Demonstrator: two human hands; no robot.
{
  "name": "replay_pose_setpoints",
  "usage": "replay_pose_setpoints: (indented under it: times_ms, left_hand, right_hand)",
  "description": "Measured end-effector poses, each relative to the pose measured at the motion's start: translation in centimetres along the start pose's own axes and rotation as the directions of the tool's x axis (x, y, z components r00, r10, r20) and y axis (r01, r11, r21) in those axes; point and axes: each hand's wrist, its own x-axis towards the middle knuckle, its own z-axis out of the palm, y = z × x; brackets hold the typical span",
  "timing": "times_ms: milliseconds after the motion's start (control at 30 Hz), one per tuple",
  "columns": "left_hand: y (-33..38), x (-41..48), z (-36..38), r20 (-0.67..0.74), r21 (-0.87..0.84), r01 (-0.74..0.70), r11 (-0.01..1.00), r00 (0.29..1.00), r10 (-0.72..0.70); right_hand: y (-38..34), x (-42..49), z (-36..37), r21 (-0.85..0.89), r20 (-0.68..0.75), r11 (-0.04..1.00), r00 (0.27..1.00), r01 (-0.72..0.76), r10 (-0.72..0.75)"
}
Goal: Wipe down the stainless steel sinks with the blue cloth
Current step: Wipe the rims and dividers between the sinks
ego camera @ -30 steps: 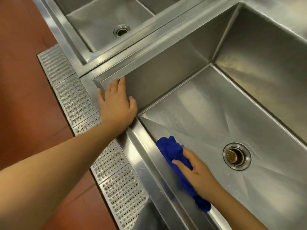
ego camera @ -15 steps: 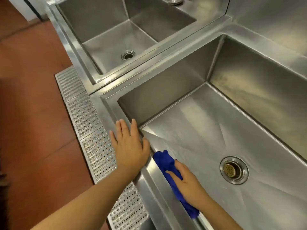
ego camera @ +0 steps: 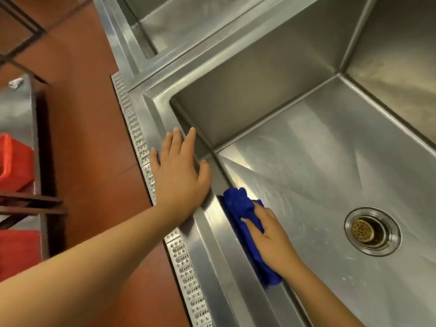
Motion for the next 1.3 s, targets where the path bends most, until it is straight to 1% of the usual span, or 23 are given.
replay_pose_setpoints:
  times_ms: [67, 167, 200, 267, 367, 433, 500, 533, 567, 633, 667, 700, 733, 833, 900, 967, 1033, 1100, 1133, 1200, 1300]
  left_hand:
    - [-0.1, -0.1, 0.0, -0.006, -0.013, 0.002, 1.0, 1.0, -0.002]
    - [-0.2, 0.0, 0.1, -0.013, -0.025, 0.004, 1.0, 1.0, -0.004]
    - [-0.2, 0.0, 0.1, -0.014, -0.029, 0.0, 1.0, 1.0, -0.001]
    - [-0.2, 0.0, 0.1, -0.019, -0.038, 0.0, 0.999, 1.0, -0.001]
    - [-0.2, -0.1, 0.0, -0.027, -0.046, -0.011, 0.999, 1.0, 0.009]
    - [-0.2, -0.2, 0.0, -0.028, -0.052, -0.017, 0.999, 0.999, 0.015]
    - [-0.3, -0.2, 0.0, -0.024, -0.056, -0.017, 0.998, 1.0, 0.016]
    - [-0.3, -0.1, 0.0, -0.024, -0.054, -0.018, 0.998, 1.0, 0.016]
    - [-0.3, -0.1, 0.1, -0.025, -0.049, -0.019, 0.999, 1.0, 0.017]
    - [-0.3, -0.1, 0.0, -0.029, -0.042, -0.017, 0.999, 0.999, 0.015]
    - [-0.3, -0.1, 0.0, -0.03, -0.044, -0.016, 0.999, 0.999, 0.015]
    - [-0.3, -0.1, 0.0, -0.029, -0.048, -0.016, 0.999, 0.999, 0.015]
    - [-0.3, -0.2, 0.0, -0.029, -0.049, -0.016, 0.999, 0.999, 0.015]
    - [-0.2, -0.1, 0.1, -0.031, -0.041, -0.016, 0.999, 0.999, 0.015]
    - [-0.1, 0.0, 0.1, -0.033, -0.036, -0.017, 0.999, 0.999, 0.016]
    - [-0.2, 0.0, 0.0, -0.032, -0.035, -0.023, 0.999, 0.999, 0.022]
    - [-0.2, -0.1, 0.0, -0.027, -0.038, -0.027, 0.999, 0.999, 0.026]
    - [-0.2, 0.1, 0.0, -0.027, -0.035, -0.03, 0.999, 0.999, 0.029]
    - [-0.2, 0.1, 0.0, -0.022, -0.032, -0.032, 0.999, 0.999, 0.031]
    - [-0.2, 0.1, -0.1, -0.021, -0.032, -0.031, 0.999, 0.999, 0.03]
    - [-0.1, 0.0, -0.2, -0.006, -0.025, -0.021, 0.999, 1.0, 0.021]
  right_hand:
    - [3.0, 2.0, 0.5, -0.013, -0.038, 0.998, 0.997, -0.065, 0.064]
    - [7.9, 4.1, 0.8, -0.113, -0.077, 0.966, 0.972, -0.232, 0.224]
    - [8.9, 4.3, 0.8, -0.142, -0.072, 0.956, 0.966, -0.256, 0.248]
    - [9.2, 4.4, 0.7, -0.154, -0.053, 0.965, 0.977, -0.213, 0.207]
    - [7.1, 4.5, 0.7, -0.073, -0.034, 0.996, 0.998, -0.054, 0.052]
    - [6.2, 5.0, 1.0, -0.062, -0.034, 0.998, 0.999, 0.006, -0.009]
    - [6.6, 5.7, 1.2, -0.051, -0.058, 0.999, 0.998, 0.005, -0.008]
    - [7.5, 6.2, 1.3, -0.059, -0.071, 0.998, 0.997, -0.021, 0.017]
    - [8.7, 6.7, 1.3, -0.075, -0.073, 0.995, 0.996, -0.064, 0.059]
    - [10.0, 7.5, 1.2, -0.172, -0.04, 0.965, 0.981, -0.196, 0.192]
    - [10.3, 7.7, 1.1, -0.213, -0.024, 0.949, 0.972, -0.234, 0.235]
    - [10.3, 7.8, 1.0, -0.215, -0.014, 0.948, 0.971, -0.234, 0.237]
    - [9.7, 7.8, 0.9, -0.187, -0.006, 0.961, 0.978, -0.206, 0.208]
    - [6.4, 6.8, 0.7, -0.032, 0.008, 0.999, 1.0, -0.024, 0.024]
    - [5.5, 6.3, 1.0, -0.009, 0.005, 1.0, 1.0, 0.028, -0.028]
    - [5.9, 6.3, 1.2, -0.014, -0.029, 1.0, 1.0, 0.009, -0.01]
    - [6.9, 6.7, 1.2, -0.049, -0.052, 0.996, 0.996, -0.07, 0.068]
    - [7.3, 6.7, 1.0, -0.147, -0.038, 0.972, 0.983, -0.183, 0.18]
    - [7.0, 6.3, 0.9, -0.189, -0.033, 0.959, 0.977, -0.213, 0.21]
    - [5.2, 4.7, 0.5, -0.158, -0.009, 0.972, 0.985, -0.173, 0.174]
    - [0.8, 0.3, -0.4, -0.031, 0.02, 0.999, 1.0, -0.022, 0.023]
